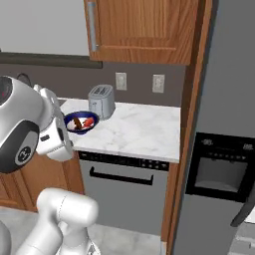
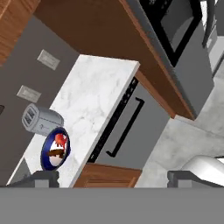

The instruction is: Place the bowl with the avocado and broccoli on the top shelf of the fridge. Place the bowl with the chicken drumstick and fish on the second highest shelf of the fridge.

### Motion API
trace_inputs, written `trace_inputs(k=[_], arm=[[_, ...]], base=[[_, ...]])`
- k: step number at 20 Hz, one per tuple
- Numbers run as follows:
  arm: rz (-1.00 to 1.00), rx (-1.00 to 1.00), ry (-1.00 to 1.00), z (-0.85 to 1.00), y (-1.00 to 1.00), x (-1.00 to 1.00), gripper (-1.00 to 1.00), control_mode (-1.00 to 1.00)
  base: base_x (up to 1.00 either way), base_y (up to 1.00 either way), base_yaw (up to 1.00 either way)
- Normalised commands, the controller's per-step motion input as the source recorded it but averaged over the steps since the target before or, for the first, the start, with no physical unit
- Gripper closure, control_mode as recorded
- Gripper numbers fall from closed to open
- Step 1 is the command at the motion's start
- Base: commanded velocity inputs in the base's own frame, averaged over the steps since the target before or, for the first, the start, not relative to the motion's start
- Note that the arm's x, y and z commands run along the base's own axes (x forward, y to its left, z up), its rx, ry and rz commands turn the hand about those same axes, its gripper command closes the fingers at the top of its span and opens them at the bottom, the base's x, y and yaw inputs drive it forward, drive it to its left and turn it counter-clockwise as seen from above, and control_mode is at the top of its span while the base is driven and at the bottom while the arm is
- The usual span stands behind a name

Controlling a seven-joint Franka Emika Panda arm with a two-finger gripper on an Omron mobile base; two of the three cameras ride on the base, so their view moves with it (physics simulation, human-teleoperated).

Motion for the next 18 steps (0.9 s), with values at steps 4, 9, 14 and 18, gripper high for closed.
trace_inputs(k=[4, 9, 14, 18], arm=[[0.00, 0.00, 0.00, 0.00, 0.00, 0.00, -1.00, 1.00], [0.00, 0.00, 0.00, 0.00, 0.00, 0.00, -1.00, 1.00], [0.00, 0.00, 0.03, -0.10, 0.00, 0.07, -1.00, -1.00], [0.04, 0.00, 0.25, -0.59, -0.02, 0.00, -1.00, -1.00]], base=[[0.98, 0.91, -0.06], [0.78, 0.22, -0.03], [0.37, 0.01, -0.01], [0.00, 0.00, 0.00]])
